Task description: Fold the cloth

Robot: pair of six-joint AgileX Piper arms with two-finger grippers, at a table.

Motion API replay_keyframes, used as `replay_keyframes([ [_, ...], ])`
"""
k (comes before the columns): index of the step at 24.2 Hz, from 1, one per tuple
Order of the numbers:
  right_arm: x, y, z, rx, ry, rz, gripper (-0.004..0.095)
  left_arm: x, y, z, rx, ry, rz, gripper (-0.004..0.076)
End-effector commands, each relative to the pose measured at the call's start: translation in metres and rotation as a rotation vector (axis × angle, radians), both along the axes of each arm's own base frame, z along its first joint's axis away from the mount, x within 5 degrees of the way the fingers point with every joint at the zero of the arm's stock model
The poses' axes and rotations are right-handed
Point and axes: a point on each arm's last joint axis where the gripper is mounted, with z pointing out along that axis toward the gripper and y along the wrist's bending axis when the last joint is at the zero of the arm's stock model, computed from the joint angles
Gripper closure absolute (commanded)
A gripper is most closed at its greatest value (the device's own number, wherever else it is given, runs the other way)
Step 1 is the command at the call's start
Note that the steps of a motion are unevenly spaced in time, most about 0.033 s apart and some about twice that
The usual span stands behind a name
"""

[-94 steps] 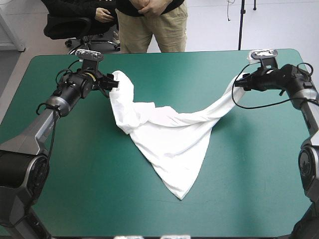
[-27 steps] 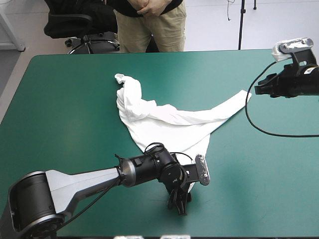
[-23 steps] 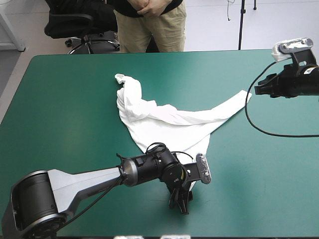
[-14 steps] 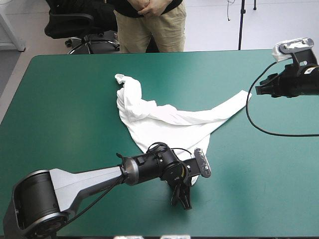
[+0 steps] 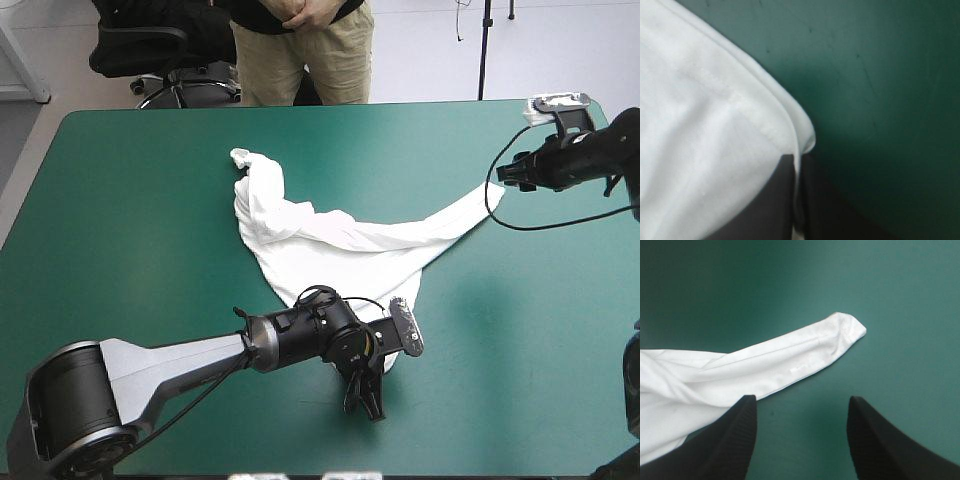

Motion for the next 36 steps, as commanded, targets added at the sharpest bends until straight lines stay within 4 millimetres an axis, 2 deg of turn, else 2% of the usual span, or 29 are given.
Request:
replay_keyframes([
  [1, 0.017, -0.003, -0.002, 0.000, -0.072, -0.029, 0.0377, -0.006, 0.002, -0.002, 0.022, 0.055, 0.024, 0.0741],
  [5, 0.042, -0.008, -0.035, 0.003, -0.046, -0.057, 0.0377, -0.006, 0.002, -0.002, 0.018, 0.064, 0.029, 0.0741],
  [13, 0.088, -0.015, -0.081, 0.023, 0.012, -0.083, 0.0377, -0.008, 0.001, -0.002, 0.008, 0.084, 0.041, 0.0741],
  [17, 0.110, -0.003, -0.104, 0.035, 0.085, -0.032, 0.0409, -0.008, 0.000, -0.002, 0.003, 0.090, 0.045, 0.0741],
  [19, 0.114, 0.006, -0.115, 0.033, 0.127, -0.007, 0.0478, -0.008, 0.000, -0.002, -0.001, 0.088, 0.046, 0.0741],
  [21, 0.113, 0.014, -0.118, 0.010, 0.153, 0.017, 0.0800, -0.007, 0.001, -0.002, 0.006, 0.076, 0.043, 0.0741],
  [22, 0.112, 0.014, -0.117, 0.007, 0.152, 0.024, 0.0917, -0.006, 0.001, -0.001, 0.008, 0.070, 0.044, 0.0741],
  [24, 0.111, 0.015, -0.111, 0.009, 0.146, 0.027, 0.0903, -0.004, 0.004, 0.001, 0.023, 0.033, 0.052, 0.0741],
  [25, 0.110, 0.014, -0.105, 0.003, 0.133, 0.026, 0.0906, -0.002, 0.008, 0.006, 0.043, -0.011, 0.035, 0.0741],
  [27, 0.103, 0.016, -0.079, 0.014, 0.082, 0.025, 0.0907, 0.003, 0.019, 0.023, 0.078, -0.113, 0.043, 0.0741],
  [28, 0.095, 0.020, -0.057, 0.048, 0.034, 0.038, 0.0907, 0.006, 0.026, 0.039, 0.072, -0.187, 0.058, 0.0741],
  [29, 0.084, 0.027, -0.027, 0.103, -0.040, 0.082, 0.0907, 0.009, 0.034, 0.055, 0.054, -0.267, 0.083, 0.0741],
  [32, 0.058, 0.039, 0.030, 0.200, -0.197, 0.144, 0.0907, 0.018, 0.054, 0.088, -0.005, -0.390, 0.165, 0.0741],
  [36, 0.015, 0.051, 0.099, 0.263, -0.401, 0.222, 0.0907, 0.030, 0.097, 0.141, -0.138, -0.538, 0.298, 0.0741],
])
